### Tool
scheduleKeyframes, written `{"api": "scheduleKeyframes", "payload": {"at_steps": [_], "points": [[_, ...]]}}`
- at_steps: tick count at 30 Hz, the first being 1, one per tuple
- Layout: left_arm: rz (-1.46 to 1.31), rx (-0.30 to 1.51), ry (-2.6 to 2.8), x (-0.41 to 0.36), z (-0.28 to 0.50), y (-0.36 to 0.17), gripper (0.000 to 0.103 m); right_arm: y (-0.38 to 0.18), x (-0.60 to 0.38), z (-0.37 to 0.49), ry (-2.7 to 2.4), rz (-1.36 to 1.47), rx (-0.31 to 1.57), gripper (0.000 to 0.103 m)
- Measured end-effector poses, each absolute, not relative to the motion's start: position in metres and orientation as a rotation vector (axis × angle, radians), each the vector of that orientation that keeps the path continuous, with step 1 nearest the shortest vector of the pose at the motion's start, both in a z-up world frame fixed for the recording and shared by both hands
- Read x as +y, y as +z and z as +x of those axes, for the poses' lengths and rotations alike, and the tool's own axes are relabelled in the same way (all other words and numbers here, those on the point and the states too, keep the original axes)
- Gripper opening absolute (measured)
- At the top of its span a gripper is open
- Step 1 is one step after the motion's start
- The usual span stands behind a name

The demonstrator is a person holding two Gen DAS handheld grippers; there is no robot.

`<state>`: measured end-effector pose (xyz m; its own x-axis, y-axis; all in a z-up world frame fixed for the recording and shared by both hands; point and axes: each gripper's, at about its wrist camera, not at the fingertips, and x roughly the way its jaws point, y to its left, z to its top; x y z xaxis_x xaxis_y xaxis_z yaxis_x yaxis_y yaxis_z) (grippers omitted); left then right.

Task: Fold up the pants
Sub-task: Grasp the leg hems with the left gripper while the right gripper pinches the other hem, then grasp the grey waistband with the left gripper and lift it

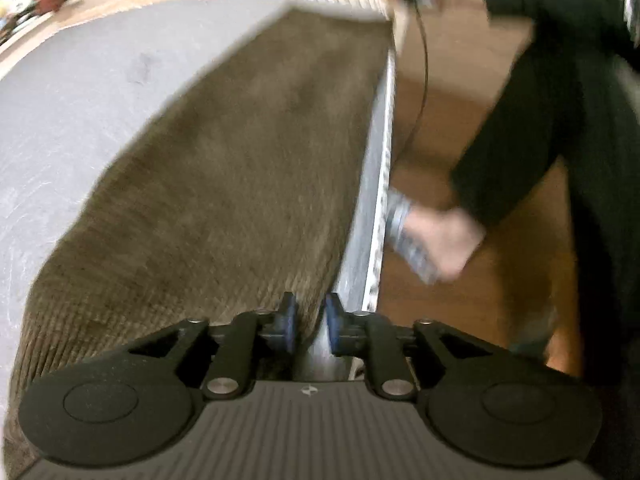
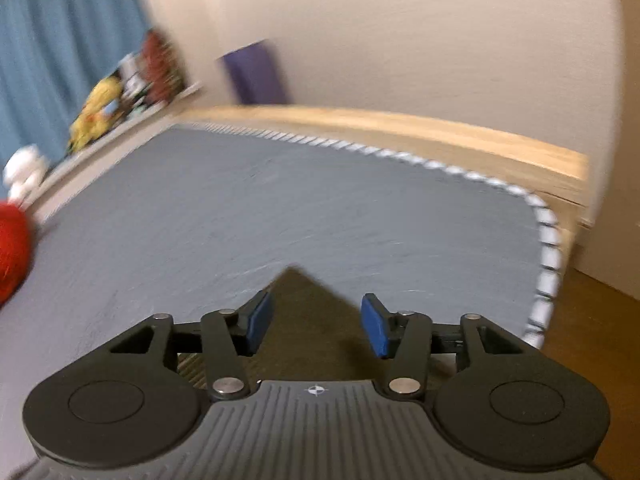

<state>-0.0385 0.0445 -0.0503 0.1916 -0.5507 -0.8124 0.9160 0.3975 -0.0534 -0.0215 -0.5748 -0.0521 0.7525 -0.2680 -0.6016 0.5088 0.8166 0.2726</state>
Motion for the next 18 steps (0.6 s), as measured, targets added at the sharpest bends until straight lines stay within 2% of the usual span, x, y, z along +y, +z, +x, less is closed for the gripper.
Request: {"api": "scheduleKeyframes", "payload": {"at_steps": [2, 6, 10, 13, 18], "points": [[0.409, 0.816, -1.027, 0.064, -0.026, -0.036, 0.033, -0.055, -0.566, 0.0, -0.418, 0.405, 0.598, 0.052], [0.319, 0.784, -0.777, 0.092, 0.008, -0.035, 0.033, -0.062, -0.54, 0.029, -0.301, 0.382, 0.652, 0.052], [0.273, 0.852, -0.576, 0.105, 0.045, -0.059, 0.033, -0.055, -0.487, 0.047, -0.127, 0.313, 0.689, 0.052], [0.328, 1.086, -0.335, 0.119, 0.072, -0.096, 0.034, -0.055, -0.447, 0.057, -0.021, 0.231, 0.72, 0.052], [0.172, 1.025, -0.32, 0.159, 0.071, -0.057, 0.036, -0.04, -0.383, 0.057, 0.123, 0.172, 0.735, 0.053]]}}
